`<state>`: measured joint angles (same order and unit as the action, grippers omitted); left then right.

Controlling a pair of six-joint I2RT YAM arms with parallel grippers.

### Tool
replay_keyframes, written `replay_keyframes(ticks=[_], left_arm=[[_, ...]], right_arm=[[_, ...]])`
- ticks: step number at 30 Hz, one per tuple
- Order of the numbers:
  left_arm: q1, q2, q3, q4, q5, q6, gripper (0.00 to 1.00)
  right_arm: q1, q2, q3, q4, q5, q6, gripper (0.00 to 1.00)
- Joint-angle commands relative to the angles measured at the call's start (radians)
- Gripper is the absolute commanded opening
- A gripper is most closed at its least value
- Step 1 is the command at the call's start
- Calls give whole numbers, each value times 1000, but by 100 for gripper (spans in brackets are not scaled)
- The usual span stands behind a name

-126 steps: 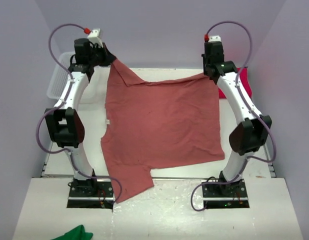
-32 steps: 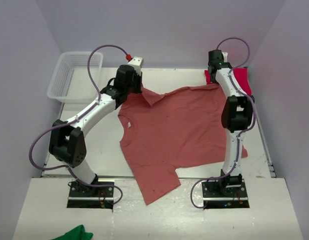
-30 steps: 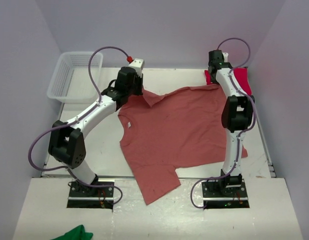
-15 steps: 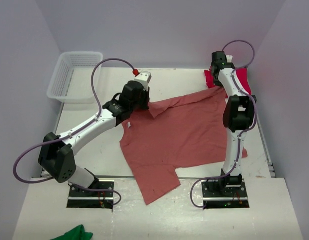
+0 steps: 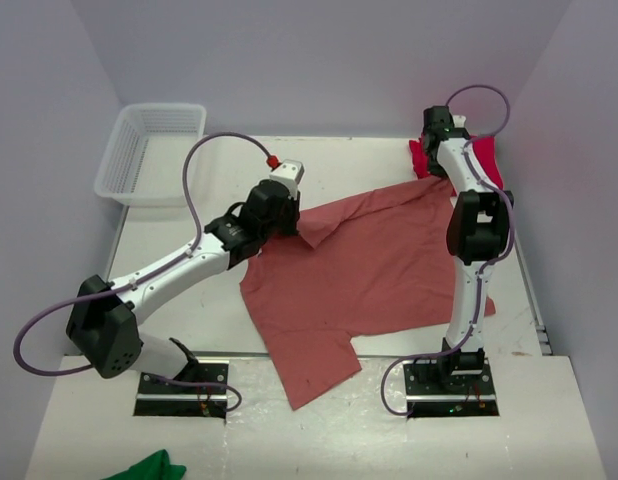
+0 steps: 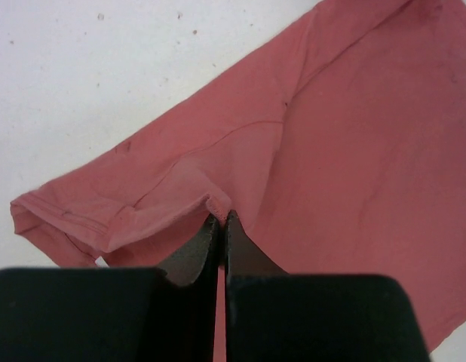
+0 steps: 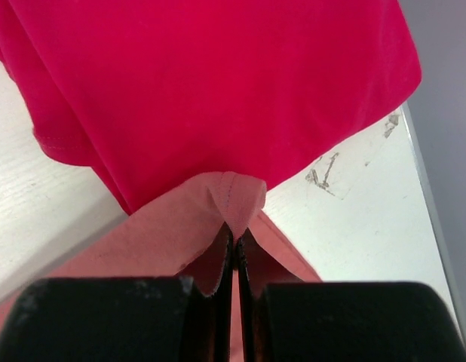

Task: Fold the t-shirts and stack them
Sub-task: Grap the side of the flattened tshirt furthest away from the robot with both arms, then fold the flattened tshirt in 1/3 of the way

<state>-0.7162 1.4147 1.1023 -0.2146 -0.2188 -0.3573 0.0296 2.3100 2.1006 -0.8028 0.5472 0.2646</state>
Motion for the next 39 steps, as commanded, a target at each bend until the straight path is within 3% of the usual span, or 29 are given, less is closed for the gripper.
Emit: replay_keyframes(ticks=[1,14,24,29,34,37,38,39], left_arm=[[-8,-39,-28,3,-45,-31,0],[-9,-158,-124,-16,-116,-86,0],[-19,-191,-220,30,98,-158,0],[-22,-125,-297,43,75,-204,0],[-29,-30,-292,1,-34,-249,1],[-34,-14,-306,7,-28,-281,12],[-38,-13,-311,14,-31,-287,25],[-52,-13,-314,14,-42,-304,31]], right_arm=[[-5,-52,-54,-1,5,41,0],[-5,-158,-179,30,19,67,0],[-5,-156,-183,22,19,67,0],[-5,-143,-174,4,13,71,0],[-5,-144,-191,10,5,68,0],[-5,-144,-194,10,2,70,0],[-5,-144,-194,10,0,70,0],[-5,-143,-192,8,0,68,0]])
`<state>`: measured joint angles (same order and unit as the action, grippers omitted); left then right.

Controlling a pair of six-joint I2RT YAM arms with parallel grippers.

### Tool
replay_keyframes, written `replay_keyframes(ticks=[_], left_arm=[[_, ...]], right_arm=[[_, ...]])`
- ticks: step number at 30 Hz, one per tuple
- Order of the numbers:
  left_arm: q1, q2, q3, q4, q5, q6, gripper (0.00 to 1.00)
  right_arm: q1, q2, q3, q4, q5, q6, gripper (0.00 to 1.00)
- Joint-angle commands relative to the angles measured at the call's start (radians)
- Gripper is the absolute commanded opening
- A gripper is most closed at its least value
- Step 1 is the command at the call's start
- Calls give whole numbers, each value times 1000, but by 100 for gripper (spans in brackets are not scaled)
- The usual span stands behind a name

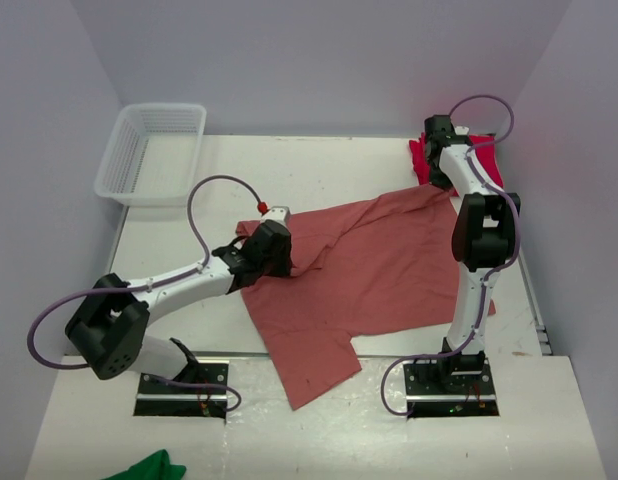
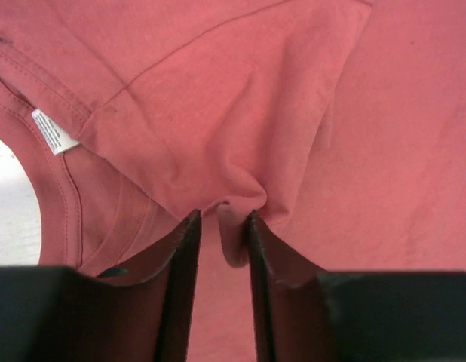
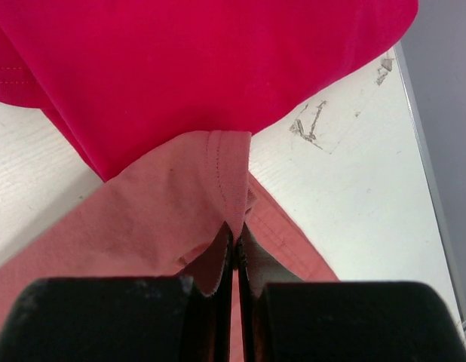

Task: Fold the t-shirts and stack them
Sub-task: Fold the flattened tshirt in 1/3 of the way

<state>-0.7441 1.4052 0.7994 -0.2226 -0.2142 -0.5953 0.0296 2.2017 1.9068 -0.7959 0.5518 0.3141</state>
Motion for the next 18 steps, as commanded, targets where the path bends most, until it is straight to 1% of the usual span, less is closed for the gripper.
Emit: replay_keyframes(ticks=[1,3,4,5,6,7,8,9,11,12,13,15,16,17,18], left_arm=[[-31,-12,-19,22,-59,-73,33],[-43,-31,-29,19,-99,-101,44],[-44,-57,-31,19,-122,-109,53],[-47,-72,-34,9,-146,-116,66],[-63,-90,-37,3,-180,-138,73],[-70,-129,-42,-1,-244,-146,80],[-81,-146,-43,-26,-279,-159,90],[-81,-164,-43,-40,-316,-190,91],[-83,-199,-32,-82,-408,-201,94],[-81,-204,-5,-105,-453,-224,95],[-81,-198,7,-115,-508,-216,97],[-74,-166,71,-118,-546,-183,100],[-67,-117,93,-119,-556,-170,100],[-49,-89,121,-130,-553,-160,98],[-40,-59,164,-133,-553,-153,95]], right_arm=[[-5,-31,1,1,-6,19,0],[-4,-27,6,-2,-7,14,0],[-5,-25,6,-2,-6,16,0],[-5,-23,6,-3,-7,16,0],[-5,-25,6,-3,-9,19,0],[-5,-23,6,-3,-9,19,0],[-5,-22,8,-3,-7,19,0],[-4,-20,9,-3,-6,17,0],[-5,-19,12,-3,-4,17,0],[-5,-17,14,-3,-4,16,0],[-5,-17,15,-3,-9,17,0],[-5,-20,15,-6,-44,23,0],[-4,-23,8,-8,-50,31,1],[-5,-40,-3,-3,-56,40,14],[-5,-51,-15,1,-65,43,21]])
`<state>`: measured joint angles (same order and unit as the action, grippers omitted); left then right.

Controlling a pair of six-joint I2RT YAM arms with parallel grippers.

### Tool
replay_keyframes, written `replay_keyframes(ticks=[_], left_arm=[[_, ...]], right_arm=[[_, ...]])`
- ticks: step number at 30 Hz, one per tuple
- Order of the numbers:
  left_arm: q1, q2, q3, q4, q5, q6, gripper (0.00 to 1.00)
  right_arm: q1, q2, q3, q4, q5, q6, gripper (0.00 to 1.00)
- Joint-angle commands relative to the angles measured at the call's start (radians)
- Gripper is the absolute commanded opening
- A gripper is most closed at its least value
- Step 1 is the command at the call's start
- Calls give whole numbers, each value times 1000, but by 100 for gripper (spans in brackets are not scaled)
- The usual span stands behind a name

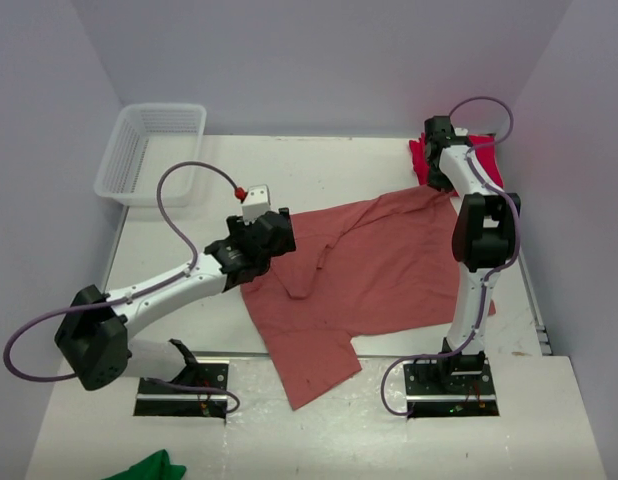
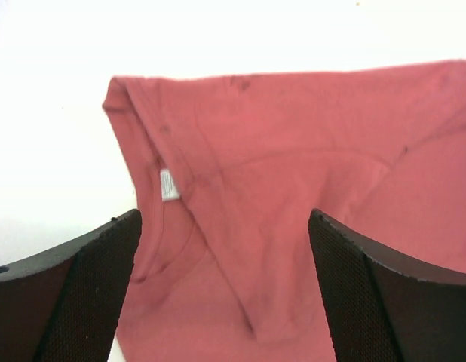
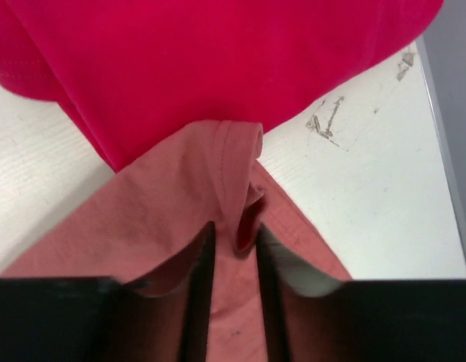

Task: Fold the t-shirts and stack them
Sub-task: Fold the flattened tshirt in 1/3 of the way

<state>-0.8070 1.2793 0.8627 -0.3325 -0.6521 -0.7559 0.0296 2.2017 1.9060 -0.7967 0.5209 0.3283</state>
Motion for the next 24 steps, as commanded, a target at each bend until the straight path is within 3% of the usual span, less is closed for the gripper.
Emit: replay_keyframes(ticks=[1,2,3,4,6,7,8,11,15,21,24], left_arm=[[34,116,117,-22,-98,16,90],[63,135,128,7,-83,30,76],[78,164,137,21,-70,49,70],[100,176,140,53,-31,58,55],[175,202,141,84,15,81,29],[198,212,139,95,44,89,7],[238,225,139,133,63,108,0],[285,307,200,105,81,131,0],[319,391,260,96,135,159,0],[347,439,262,138,203,165,0],[356,446,266,138,229,171,0]], right_arm=[[-4,-63,-40,4,-38,37,33],[-3,-83,-62,17,-41,41,50],[1,-138,-86,28,-42,44,56],[7,-173,-143,39,-45,48,72],[29,-288,-206,86,-83,45,81],[35,-322,-253,96,-131,44,83],[36,-353,-275,114,-219,61,83],[81,-433,-352,155,-259,78,77],[144,-422,-337,111,-248,78,68],[236,-435,-392,158,-510,121,62],[234,-425,-417,198,-504,149,60]])
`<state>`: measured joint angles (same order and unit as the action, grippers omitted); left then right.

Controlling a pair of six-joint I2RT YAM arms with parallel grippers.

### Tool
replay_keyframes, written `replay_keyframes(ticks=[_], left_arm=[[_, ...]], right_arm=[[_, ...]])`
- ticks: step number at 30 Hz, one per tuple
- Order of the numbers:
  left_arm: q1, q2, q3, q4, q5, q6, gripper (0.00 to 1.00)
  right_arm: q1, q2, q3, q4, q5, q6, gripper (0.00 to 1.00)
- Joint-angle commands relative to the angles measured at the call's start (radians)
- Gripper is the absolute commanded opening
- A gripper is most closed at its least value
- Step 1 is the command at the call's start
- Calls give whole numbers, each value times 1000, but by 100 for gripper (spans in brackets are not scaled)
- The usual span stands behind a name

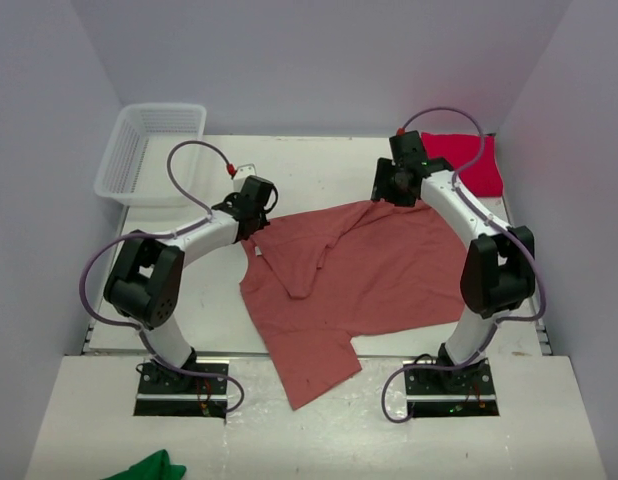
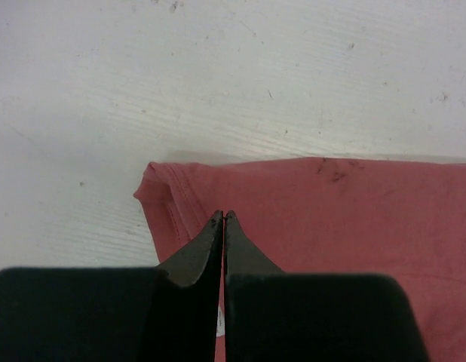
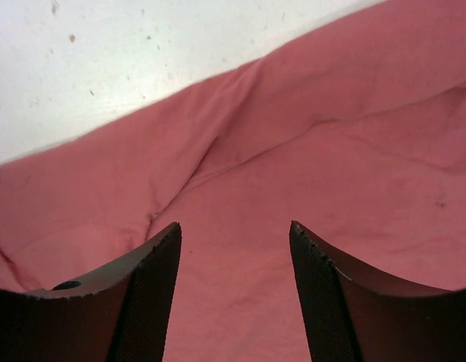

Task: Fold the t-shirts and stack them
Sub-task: Fold the flattened tshirt in 1/3 of the way

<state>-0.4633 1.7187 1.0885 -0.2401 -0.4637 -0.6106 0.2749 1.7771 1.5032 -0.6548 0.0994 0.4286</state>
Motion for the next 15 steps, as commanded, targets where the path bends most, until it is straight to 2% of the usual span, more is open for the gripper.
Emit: replay_keyframes(ticks=[1,4,9,13,15], left_arm=[[14,-1,39,47,46,28,0],[14,-51,14,71,105,52,0],[12,-140,-45,74,194,63,0],[12,-154,-61,61,142,69,0],[12,-136,-53,61,114,75,0]], right_arm=[[-17,13,5,20,0,42,61],[-61,71,77,-26,109,6,64],[-201,105,104,-40,91,-31,66],[-272,165,130,-25,66,-65,67],[-327,191,146,-23,34,-62,63]])
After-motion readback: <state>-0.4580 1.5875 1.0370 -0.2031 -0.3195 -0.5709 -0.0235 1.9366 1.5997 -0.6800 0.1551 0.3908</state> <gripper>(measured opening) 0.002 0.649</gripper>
